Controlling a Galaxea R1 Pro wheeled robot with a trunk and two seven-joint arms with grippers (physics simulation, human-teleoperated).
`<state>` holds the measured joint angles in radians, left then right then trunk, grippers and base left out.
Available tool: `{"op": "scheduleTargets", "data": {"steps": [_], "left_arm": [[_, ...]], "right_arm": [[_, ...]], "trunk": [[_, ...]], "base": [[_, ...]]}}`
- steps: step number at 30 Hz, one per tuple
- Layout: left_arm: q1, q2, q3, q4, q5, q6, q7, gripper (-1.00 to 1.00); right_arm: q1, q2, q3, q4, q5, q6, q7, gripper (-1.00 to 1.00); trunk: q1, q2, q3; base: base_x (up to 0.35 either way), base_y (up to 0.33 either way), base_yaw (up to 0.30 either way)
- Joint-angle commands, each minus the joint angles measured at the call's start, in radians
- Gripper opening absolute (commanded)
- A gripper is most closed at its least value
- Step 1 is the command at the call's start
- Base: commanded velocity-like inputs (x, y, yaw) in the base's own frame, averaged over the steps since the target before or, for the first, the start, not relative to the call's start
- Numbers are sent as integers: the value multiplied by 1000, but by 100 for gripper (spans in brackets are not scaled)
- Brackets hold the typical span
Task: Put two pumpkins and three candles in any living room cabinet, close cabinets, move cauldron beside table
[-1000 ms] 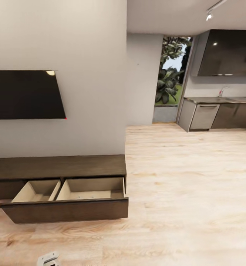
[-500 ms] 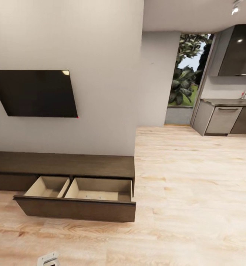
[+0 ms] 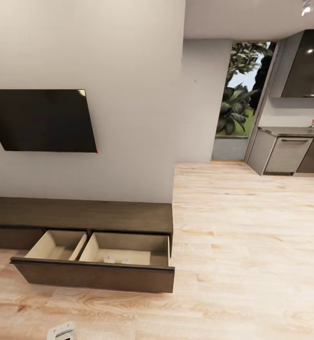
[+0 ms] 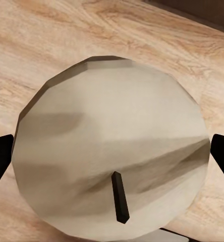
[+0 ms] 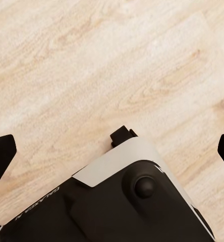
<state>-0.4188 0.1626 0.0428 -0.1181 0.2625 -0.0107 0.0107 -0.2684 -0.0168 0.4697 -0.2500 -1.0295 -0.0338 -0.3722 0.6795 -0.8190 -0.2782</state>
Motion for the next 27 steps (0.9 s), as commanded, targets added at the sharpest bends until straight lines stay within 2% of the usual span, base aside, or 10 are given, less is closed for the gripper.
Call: {"op": "scheduleTargets", "data": {"steps": [1, 9, 12, 16, 18, 20, 21, 22, 24, 27], "left_arm": [[0, 0, 0, -1, 0, 0, 0, -100], [0, 1, 1, -1, -2, 2, -4, -100], [0, 6, 2, -2, -1, 10, -8, -100], [-1, 11, 8, -11, 0, 68, -10, -100], [-4, 19, 10, -28, 1, 162, -12, -100], [-5, 35, 12, -82, 3, 287, -13, -100], [-6, 41, 13, -126, 5, 358, -14, -100], [-6, 48, 14, -208, 7, 474, -19, -100], [-6, 62, 19, -333, 10, 632, -49, -100], [-6, 93, 42, -507, 12, 841, -151, -100]], "right_arm": [[0, 0, 0, 0, 0, 0, 0, 100], [0, -2, -3, 0, -4, 1, 0, 100], [0, -13, -8, 2, -12, 3, -1, 100], [0, -20, -30, 7, -18, 8, -2, 100], [-3, -22, -58, 1, -25, 35, -2, 100], [-12, -32, -89, -23, -26, 126, -3, 100], [-22, -48, -107, -54, -26, 189, -5, 100], [-40, -78, -145, -123, -26, 284, -8, 100], [-54, -112, -224, -232, -26, 393, -11, 100], [-62, -131, -385, -389, -24, 526, -15, 100]], "trunk": [[0, 0, 0], [0, 0, 0], [0, 0, 0], [0, 0, 0], [0, 0, 0], [0, 0, 0], [0, 0, 0], [0, 0, 0], [0, 0, 0], [0, 0, 0]], "base": [[82, 0, 0], [16, 0, 0], [0, 0, 0], [0, 0, 0], [0, 0, 0], [0, 0, 0], [0, 0, 0], [0, 0, 0], [0, 0, 0], [0, 0, 0]]}}
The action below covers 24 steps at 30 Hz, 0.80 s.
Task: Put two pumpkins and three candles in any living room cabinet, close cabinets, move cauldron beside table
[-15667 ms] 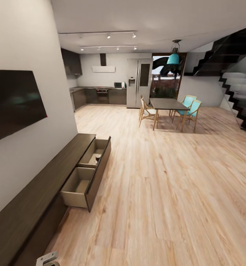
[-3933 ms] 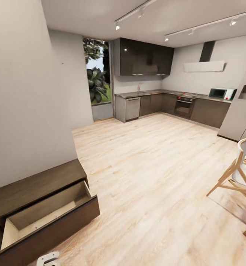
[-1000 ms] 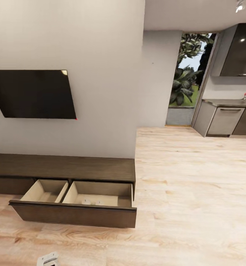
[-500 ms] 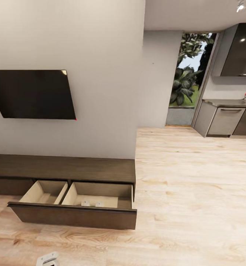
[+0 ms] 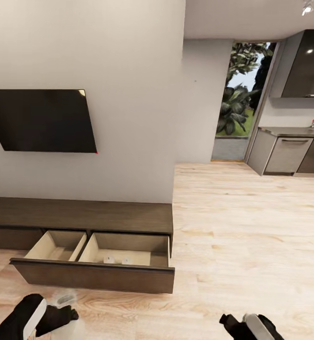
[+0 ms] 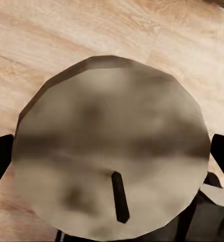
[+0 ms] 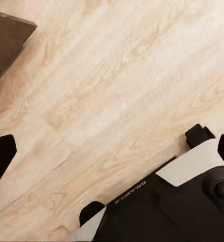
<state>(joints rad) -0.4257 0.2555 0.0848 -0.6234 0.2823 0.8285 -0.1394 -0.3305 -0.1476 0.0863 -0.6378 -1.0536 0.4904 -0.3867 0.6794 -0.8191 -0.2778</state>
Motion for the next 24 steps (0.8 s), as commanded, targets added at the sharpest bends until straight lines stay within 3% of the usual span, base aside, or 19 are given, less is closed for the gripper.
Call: {"op": "scheduleTargets", "data": {"steps": [1, 4, 7, 11, 13, 14, 16, 18, 20, 24], "left_arm": [[1, 7, 9, -51, -8, 65, -42, -100], [1, 15, 32, -188, -8, 179, -143, -100], [1, 17, 39, -281, -5, 212, -183, -100], [1, 19, 46, -340, 7, 219, -197, -100], [1, 24, 48, -379, 44, 219, -219, -100], [1, 36, 48, -404, 73, 219, -243, -100], [1, 86, 36, -445, 151, 219, -334, -100], [1, 114, 21, -452, 190, 219, -416, -100], [1, 128, 11, -454, 206, 219, -471, -100], [1, 135, 7, -455, 221, 219, -509, -100]], "right_arm": [[-2, -1, -53, -42, -1, 30, -6, 100], [-8, 5, -153, -169, -5, 71, -48, 100], [-15, 9, -185, -300, -14, 81, -87, 100], [-14, 37, -190, -426, -43, 77, -101, 100], [-6, 65, -191, -476, -46, 72, -102, 100], [-3, 78, -192, -501, -46, 71, -103, 100], [1, 96, -192, -545, -46, 68, -102, 100], [1, 102, -192, -556, -43, 68, -101, 100], [-2, 105, -188, -557, -39, 70, -100, 100], [-1, 106, -185, -564, -38, 72, -99, 100]], "trunk": [[0, 0, 0], [0, 0, 0], [-8, 14, 6], [-23, 42, 18], [-31, 56, 25], [-34, 63, 28], [-42, 77, 34], [-50, 91, 40], [-57, 105, 47], [-73, 133, 59]], "base": [[0, 0, 0], [0, 0, 0], [0, 0, 0], [0, 0, 0], [0, 0, 0], [0, 0, 0], [0, 0, 0], [0, 0, 0], [0, 0, 0], [0, 0, 0]]}}
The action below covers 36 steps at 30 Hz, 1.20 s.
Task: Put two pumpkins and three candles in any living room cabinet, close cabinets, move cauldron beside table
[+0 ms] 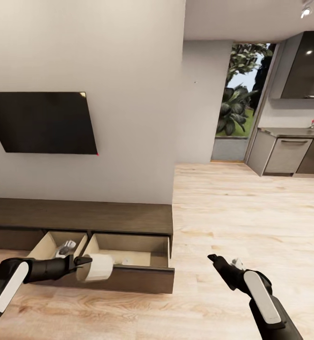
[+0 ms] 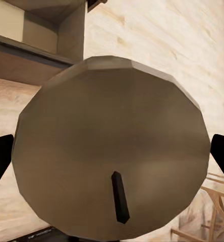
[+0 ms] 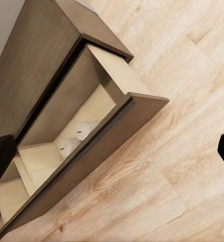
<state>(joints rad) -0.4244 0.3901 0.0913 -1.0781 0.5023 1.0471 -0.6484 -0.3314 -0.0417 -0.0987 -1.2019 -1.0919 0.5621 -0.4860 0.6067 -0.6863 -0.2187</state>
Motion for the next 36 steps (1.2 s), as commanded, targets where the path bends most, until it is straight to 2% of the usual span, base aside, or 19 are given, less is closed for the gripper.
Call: {"op": "scheduleTargets", "data": {"steps": [1, 5, 10, 13, 22, 25, 28, 36], "left_arm": [[0, -1, -1, 0, 3, 0, -4, -100], [0, -4, -2, 0, 10, 0, -38, -100], [0, -2, 0, 4, 9, 0, -183, -100], [0, -2, 1, 6, 7, 0, -220, -100], [1, -5, -1, 6, 1, -1, -232, -100], [1, -5, -1, 6, 1, -1, -232, -100], [1, -5, 0, 7, 1, -1, -232, -100], [1, -5, -2, 7, -1, -1, -232, -100]], "right_arm": [[0, 0, 2, -1, -1, 0, 1, 100], [0, 1, 14, -3, 0, 2, 4, 100], [0, 1, 37, -4, 2, 1, 4, 100], [0, 0, 40, -4, 3, 1, 5, 100], [0, -6, 33, 3, 1, 1, 10, 100], [0, -9, 31, 6, 2, 2, 34, 100], [0, -9, 32, 8, 3, 1, 56, 100], [0, -8, 31, 8, 4, 1, 63, 100]], "trunk": [[-4, 7, 3], [-19, 35, 16], [-27, 49, 22], [-27, 49, 22], [-27, 49, 22], [-27, 49, 22], [-27, 49, 25], [-27, 49, 35]], "base": [[0, 0, 0], [0, 0, 0], [0, 0, 0], [2, 0, 0], [234, 0, 0], [320, 0, -12], [254, 0, -145], [129, 0, -203]]}}
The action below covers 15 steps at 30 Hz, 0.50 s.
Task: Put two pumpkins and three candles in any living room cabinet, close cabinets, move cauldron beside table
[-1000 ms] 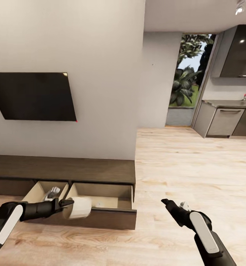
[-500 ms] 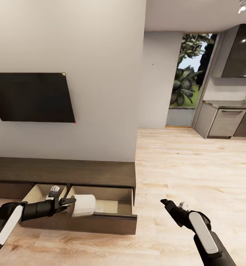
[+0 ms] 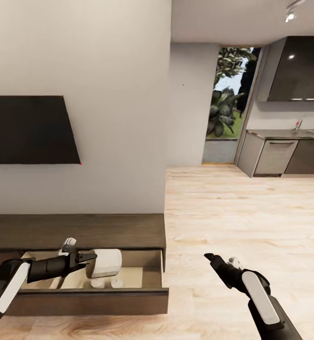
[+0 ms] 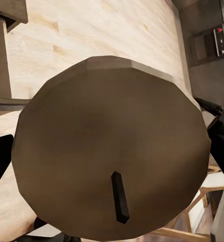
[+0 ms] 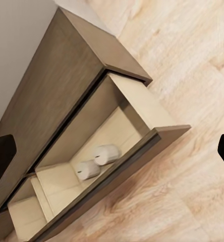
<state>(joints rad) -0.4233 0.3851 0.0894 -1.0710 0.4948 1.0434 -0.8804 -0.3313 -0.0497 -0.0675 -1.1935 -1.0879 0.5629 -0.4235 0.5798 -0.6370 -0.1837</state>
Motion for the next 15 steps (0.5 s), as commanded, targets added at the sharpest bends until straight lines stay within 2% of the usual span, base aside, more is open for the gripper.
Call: {"op": "scheduleTargets", "data": {"steps": [1, 7, 15], "left_arm": [[0, 0, 0, -1, 7, 3, 0, -100], [0, 0, 0, -1, 7, 3, 1, -100], [0, -1, -2, 0, 6, 2, 12, -100]], "right_arm": [[0, 1, 0, 0, 0, 0, 0, 100], [0, 2, 0, 0, 0, 0, 0, 100], [0, 4, 8, 0, 0, 0, 0, 100]], "trunk": [[0, 0, 1], [0, 0, 4], [0, 0, 4]], "base": [[28, 0, -210], [25, 0, -63], [235, -17, -2]]}}
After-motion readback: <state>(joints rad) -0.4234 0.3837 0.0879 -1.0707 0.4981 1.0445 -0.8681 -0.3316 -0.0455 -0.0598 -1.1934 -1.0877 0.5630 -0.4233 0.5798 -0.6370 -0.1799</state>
